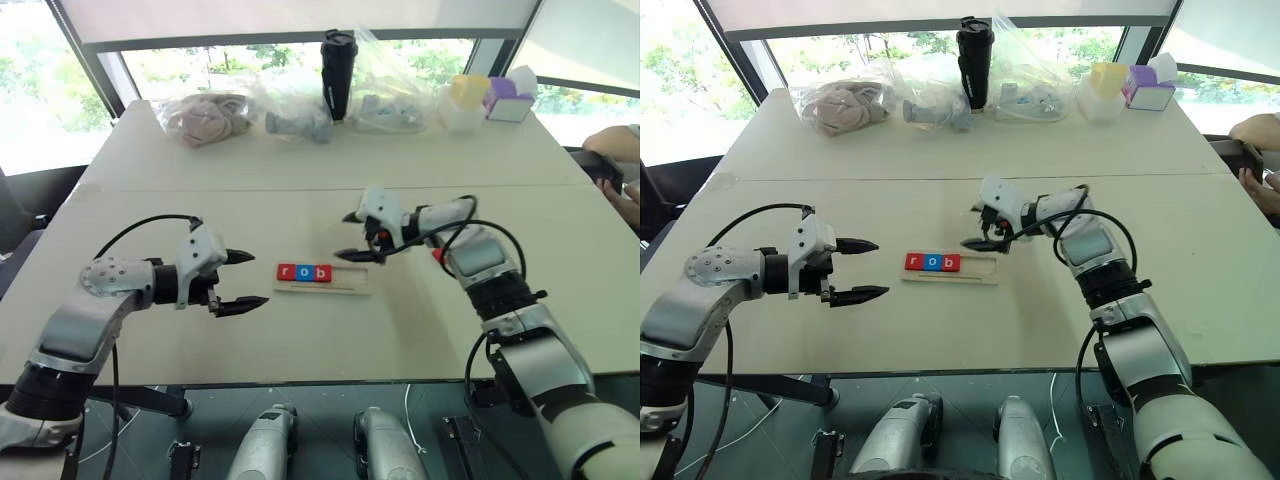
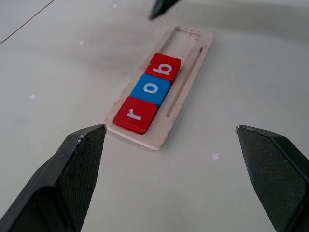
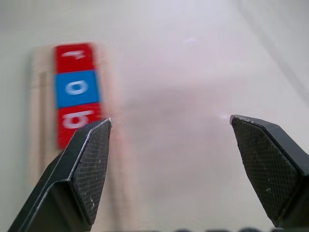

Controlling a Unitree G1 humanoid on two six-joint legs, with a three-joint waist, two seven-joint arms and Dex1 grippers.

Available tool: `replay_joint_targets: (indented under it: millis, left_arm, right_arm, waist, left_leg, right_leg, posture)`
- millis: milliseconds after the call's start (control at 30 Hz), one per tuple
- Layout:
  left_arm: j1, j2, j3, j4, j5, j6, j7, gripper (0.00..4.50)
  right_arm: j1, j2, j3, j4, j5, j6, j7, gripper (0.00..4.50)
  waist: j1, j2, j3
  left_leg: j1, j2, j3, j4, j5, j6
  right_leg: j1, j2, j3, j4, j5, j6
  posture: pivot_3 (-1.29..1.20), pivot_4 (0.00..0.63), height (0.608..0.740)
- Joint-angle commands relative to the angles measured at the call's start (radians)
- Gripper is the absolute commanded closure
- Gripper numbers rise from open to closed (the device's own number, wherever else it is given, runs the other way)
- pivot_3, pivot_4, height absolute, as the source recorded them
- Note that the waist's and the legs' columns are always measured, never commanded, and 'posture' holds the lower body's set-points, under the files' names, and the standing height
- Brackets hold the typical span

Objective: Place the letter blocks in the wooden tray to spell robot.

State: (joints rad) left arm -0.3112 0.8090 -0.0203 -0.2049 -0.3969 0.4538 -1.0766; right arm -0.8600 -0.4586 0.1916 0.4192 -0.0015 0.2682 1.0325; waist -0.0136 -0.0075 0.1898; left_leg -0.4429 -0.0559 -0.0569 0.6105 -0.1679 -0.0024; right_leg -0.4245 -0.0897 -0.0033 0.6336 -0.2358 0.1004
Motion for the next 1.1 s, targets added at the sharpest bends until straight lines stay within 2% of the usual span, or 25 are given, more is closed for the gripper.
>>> replay_joint_targets:
  millis: [33,200,333,500,700,933,1100]
  left_arm:
    - [-0.020,-0.019,0.055,-0.069,-0.078,0.045,0.016,0.00]
    - [-0.037,-0.030,0.078,-0.094,-0.126,0.091,0.037,0.00]
    - [-0.051,-0.037,0.060,-0.080,-0.119,0.087,0.036,0.00]
    - [-0.068,-0.035,0.049,-0.056,-0.110,0.074,0.026,0.00]
    - [-0.069,-0.029,0.031,-0.045,-0.088,0.059,0.015,0.00]
    - [-0.056,-0.033,0.029,-0.051,-0.077,0.058,0.011,0.00]
    - [-0.044,-0.005,-0.004,-0.082,-0.039,0.047,-0.003,0.00]
  right_arm:
    - [0.026,-0.017,-0.138,-0.094,0.049,0.092,-0.144,0.45]
    - [0.113,-0.014,-0.331,-0.257,0.064,0.386,-0.423,0.45]
    - [0.138,-0.027,-0.386,-0.299,0.065,0.504,-0.521,0.45]
    - [0.216,-0.091,-0.400,-0.381,0.082,0.557,-0.528,0.45]
    - [0.357,-0.161,-0.378,-0.517,0.134,0.636,-0.471,0.45]
    - [0.445,-0.140,-0.382,-0.602,0.179,0.722,-0.508,0.45]
    - [0.448,-0.128,-0.349,-0.583,0.192,0.719,-0.522,0.45]
  waist:
    - [0.000,0.000,0.000]
    - [0.005,0.000,0.000]
    - [-0.002,0.000,0.000]
    - [0.001,0.000,0.000]
    - [0.003,0.000,0.000]
    - [0.001,0.000,0.000]
    - [0.002,0.000,0.000]
  left_leg:
    - [0.000,0.000,0.000,0.000,0.000,0.000]
    - [-0.001,0.000,0.000,0.000,0.001,0.001]
    - [0.000,0.000,0.001,0.000,0.001,0.001]
    - [0.000,0.000,0.002,0.000,0.001,0.002]
    - [0.000,0.000,0.002,0.001,0.001,0.002]
    - [0.000,0.001,0.002,0.001,0.001,0.002]
    - [0.000,0.001,0.002,0.001,0.001,0.002]
  right_leg:
    - [0.000,0.000,0.000,0.000,0.000,0.000]
    - [0.000,-0.001,0.000,0.000,-0.001,-0.002]
    - [0.000,-0.001,0.001,0.000,-0.001,-0.003]
    - [0.000,0.000,0.001,-0.001,-0.001,-0.003]
    - [0.001,-0.001,0.001,-0.001,-0.001,-0.003]
    - [0.001,-0.003,0.001,-0.001,-0.001,-0.003]
    - [0.001,-0.003,0.001,-0.002,-0.001,-0.003]
  posture:
    - [0.00,0.150,0.740]
    - [0.00,0.150,0.740]
    - [0.00,0.150,0.740]
    - [0.00,0.150,0.740]
    - [0.00,0.150,0.740]
    - [0.00,0.150,0.740]
    - [0.00,0.150,0.740]
